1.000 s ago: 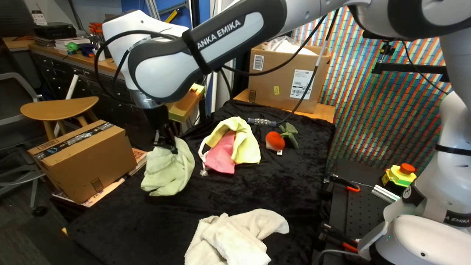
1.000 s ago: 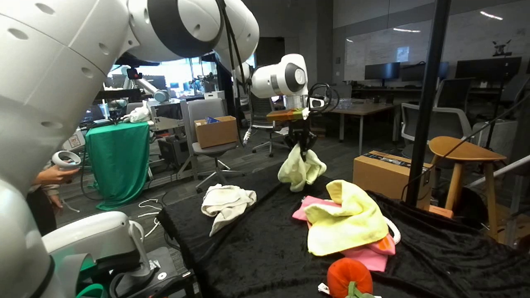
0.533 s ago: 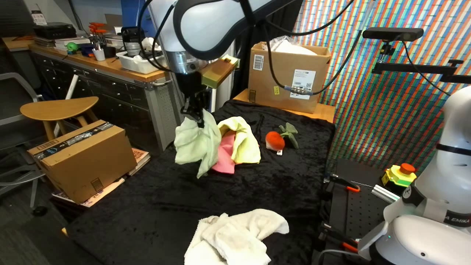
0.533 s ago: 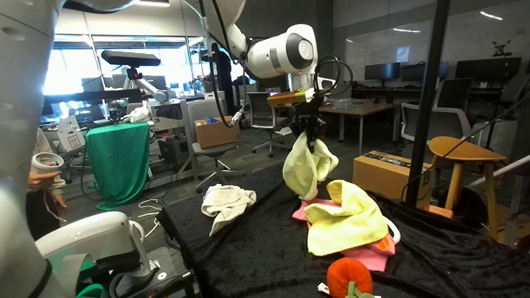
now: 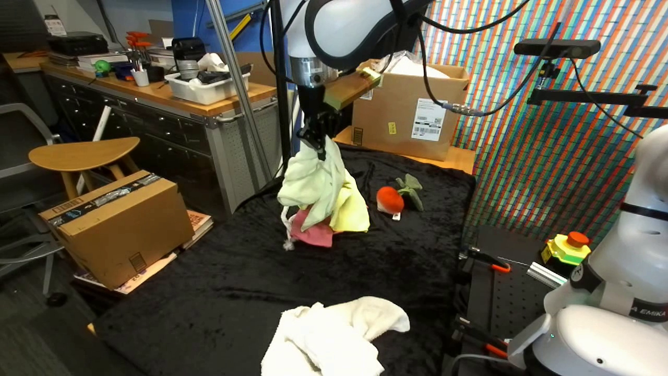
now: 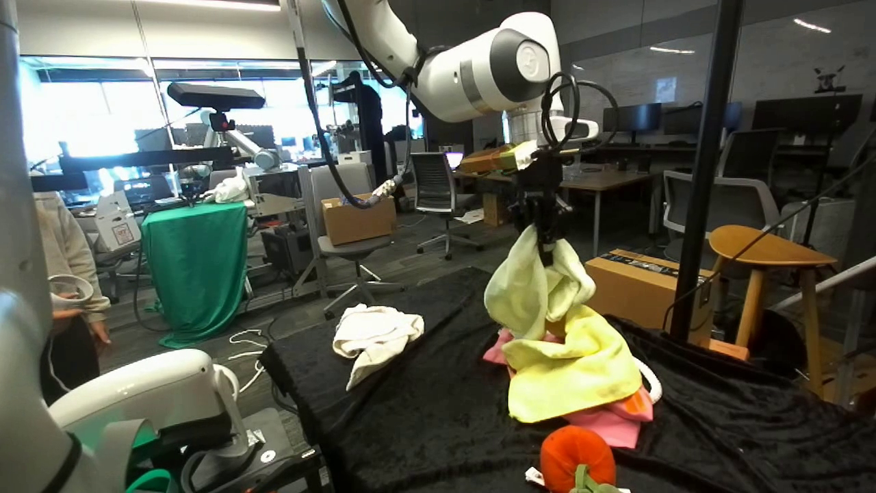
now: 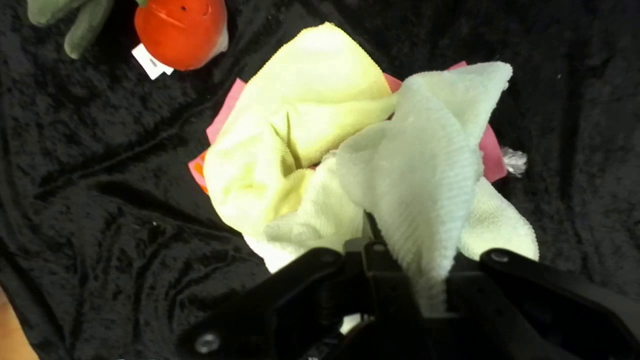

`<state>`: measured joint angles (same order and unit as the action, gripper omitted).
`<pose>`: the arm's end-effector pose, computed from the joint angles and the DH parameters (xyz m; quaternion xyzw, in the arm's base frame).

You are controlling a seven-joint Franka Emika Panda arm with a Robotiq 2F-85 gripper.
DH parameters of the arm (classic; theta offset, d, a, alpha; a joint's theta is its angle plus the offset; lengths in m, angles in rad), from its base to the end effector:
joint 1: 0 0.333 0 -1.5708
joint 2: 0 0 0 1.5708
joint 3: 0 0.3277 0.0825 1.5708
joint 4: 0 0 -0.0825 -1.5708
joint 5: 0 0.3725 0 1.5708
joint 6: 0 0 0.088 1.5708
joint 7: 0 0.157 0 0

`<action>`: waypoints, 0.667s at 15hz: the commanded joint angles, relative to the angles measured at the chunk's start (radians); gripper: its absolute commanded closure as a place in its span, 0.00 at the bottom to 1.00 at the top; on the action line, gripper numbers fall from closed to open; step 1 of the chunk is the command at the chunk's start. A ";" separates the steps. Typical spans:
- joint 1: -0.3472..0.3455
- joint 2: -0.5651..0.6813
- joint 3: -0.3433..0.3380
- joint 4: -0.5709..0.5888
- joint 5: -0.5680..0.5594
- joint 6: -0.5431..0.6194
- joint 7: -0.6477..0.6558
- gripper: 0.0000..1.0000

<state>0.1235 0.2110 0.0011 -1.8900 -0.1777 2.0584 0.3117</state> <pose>0.5919 0.0568 0.3597 0.9955 -0.0500 -0.0040 0.0801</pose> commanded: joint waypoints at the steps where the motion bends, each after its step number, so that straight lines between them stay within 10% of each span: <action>1: -0.017 -0.037 -0.008 -0.086 -0.014 0.045 0.067 0.97; 10: 0.033 0.125 0.000 -0.080 -0.035 0.100 0.267 0.97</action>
<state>0.1328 0.2731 0.0007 -2.0038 -0.2113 2.1344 0.5040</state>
